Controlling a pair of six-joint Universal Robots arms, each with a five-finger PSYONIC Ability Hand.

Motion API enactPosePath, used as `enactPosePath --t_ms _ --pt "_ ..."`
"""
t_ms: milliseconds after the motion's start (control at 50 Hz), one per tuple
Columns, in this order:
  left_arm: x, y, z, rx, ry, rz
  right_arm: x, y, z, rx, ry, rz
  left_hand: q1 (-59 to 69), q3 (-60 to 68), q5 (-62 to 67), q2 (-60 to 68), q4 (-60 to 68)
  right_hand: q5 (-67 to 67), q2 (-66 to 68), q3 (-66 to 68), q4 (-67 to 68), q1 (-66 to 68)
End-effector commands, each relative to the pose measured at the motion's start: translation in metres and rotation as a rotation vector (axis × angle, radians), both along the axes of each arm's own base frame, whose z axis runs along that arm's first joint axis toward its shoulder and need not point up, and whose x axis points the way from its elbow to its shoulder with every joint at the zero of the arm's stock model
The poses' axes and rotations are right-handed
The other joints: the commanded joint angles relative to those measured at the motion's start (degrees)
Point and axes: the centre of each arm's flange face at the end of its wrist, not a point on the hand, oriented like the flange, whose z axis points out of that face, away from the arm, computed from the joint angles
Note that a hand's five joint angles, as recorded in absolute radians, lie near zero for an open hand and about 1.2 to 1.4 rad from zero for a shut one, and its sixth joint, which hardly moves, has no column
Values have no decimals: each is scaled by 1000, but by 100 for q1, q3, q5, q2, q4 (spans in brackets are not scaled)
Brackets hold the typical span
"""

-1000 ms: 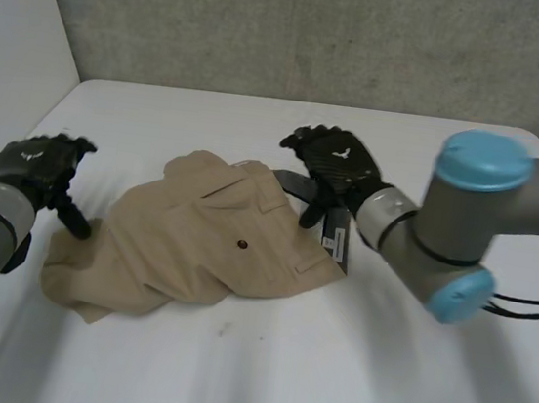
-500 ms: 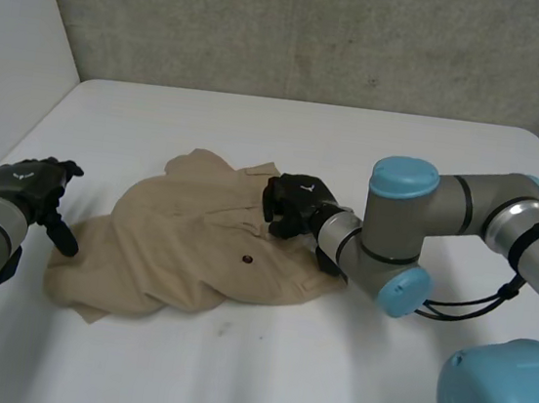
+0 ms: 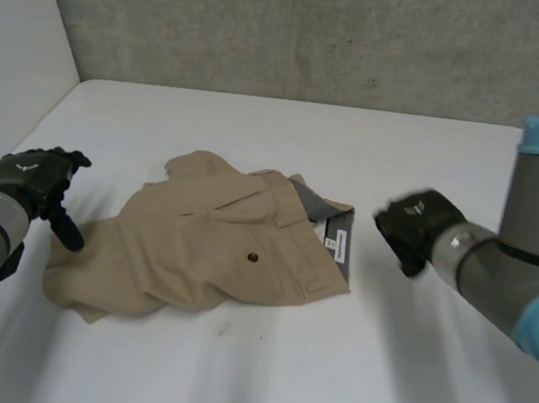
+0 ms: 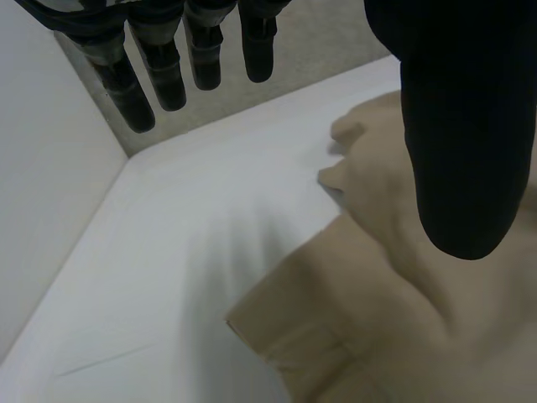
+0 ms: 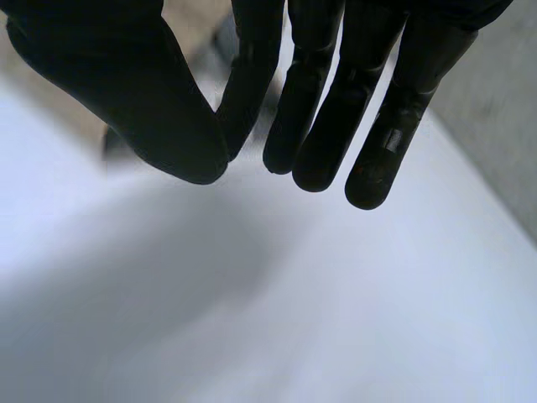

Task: Fold the shorts.

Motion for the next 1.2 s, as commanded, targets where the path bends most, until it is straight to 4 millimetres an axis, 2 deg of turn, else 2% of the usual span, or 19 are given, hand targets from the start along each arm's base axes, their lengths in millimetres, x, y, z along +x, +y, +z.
enactPosePath --t_ms 20,100,160,240,260,320,400,480,640,700,720,740,820,860,920,940,1020,1120,1200 --pt "-10 8 -2 26 0 -49 -16 -4 9 -106 -37 -52 -82 -210 -216 -131 -151 -3367 -3416 -3423 -3452 -2360" --pt "-10 8 -2 24 4 -56 4 -6 25 -130 -256 -22 -65 -193 -199 -114 -134 -4535 -4583 -4591 -4620 -3528" --pt "-10 8 1 15 5 -56 20 -10 32 -116 -395 17 -65 -193 -199 -114 -134 -4742 -4791 -4798 -4827 -3735" --pt "-9 10 7 -4 10 -52 57 -17 15 -8 -559 105 -82 -210 -216 -131 -151 -5011 -5060 -5068 -5096 -4005" --pt "-7 10 8 -7 10 -48 73 -16 9 27 -597 138 -82 -210 -216 -131 -151 -4911 -4960 -4967 -4996 -3905" --pt "-6 10 10 -12 12 -44 101 -15 -5 87 -647 200 -66 -193 -199 -114 -134 -4476 -4525 -4532 -4561 -3469" --pt "-6 11 13 -22 16 -44 123 -22 -34 125 -651 222 -65 -193 -199 -114 -134 -3936 -3985 -3992 -4021 -2929" --pt "-6 12 15 -28 17 -45 147 -18 -56 138 -647 255 -82 -210 -216 -131 -151 -3751 -3800 -3807 -3836 -2745" --pt "-6 13 18 -39 18 -47 165 -25 -95 130 -632 229 -82 -210 -216 -131 -151 -2541 -2590 -2598 -2626 -1535" --pt "-6 13 18 -40 18 -47 165 -26 -100 123 -623 219 -82 -210 -216 -131 -151 -1518 -1567 -1574 -1603 -512" --pt "-6 13 19 -43 19 -45 165 -28 -100 111 -620 213 -82 -210 -216 -131 -151 303 254 247 218 1309" --pt "-6 13 20 -45 19 -44 165 -29 -99 106 -620 206 -82 -210 -216 -131 -151 1297 1249 1241 1213 2304" --pt "-6 13 20 -46 19 -44 162 -31 -81 49 -614 184 -99 -227 -232 -148 -168 1308 1259 1251 1223 2314" --pt "-6 13 20 -46 19 -44 158 -28 -50 -8 -611 195 -99 -227 -232 -148 -168 1308 1259 1251 1223 2314" --pt "-6 13 20 -46 19 -44 147 -23 -24 -69 -580 205 -99 -227 -232 -148 -168 1308 1259 1251 1223 2314" --pt "-6 13 21 -48 18 -44 142 -16 -6 -117 -548 225 -99 -227 -232 -148 -168 1308 1259 1251 1223 2314" --pt "-5 14 23 -54 17 -45 117 -1 29 -253 -401 249 -99 -227 -232 -148 -168 1308 1259 1251 1223 2314" --pt "-6 15 27 -66 22 -57 79 14 44 -350 -150 204 -99 -227 -232 -148 -168 1308 1259 1251 1223 2314" --pt "-12 19 29 -60 41 -119 50 22 37 -342 -7 160 -49 -176 -182 -97 -117 1308 1259 1251 1223 2314"
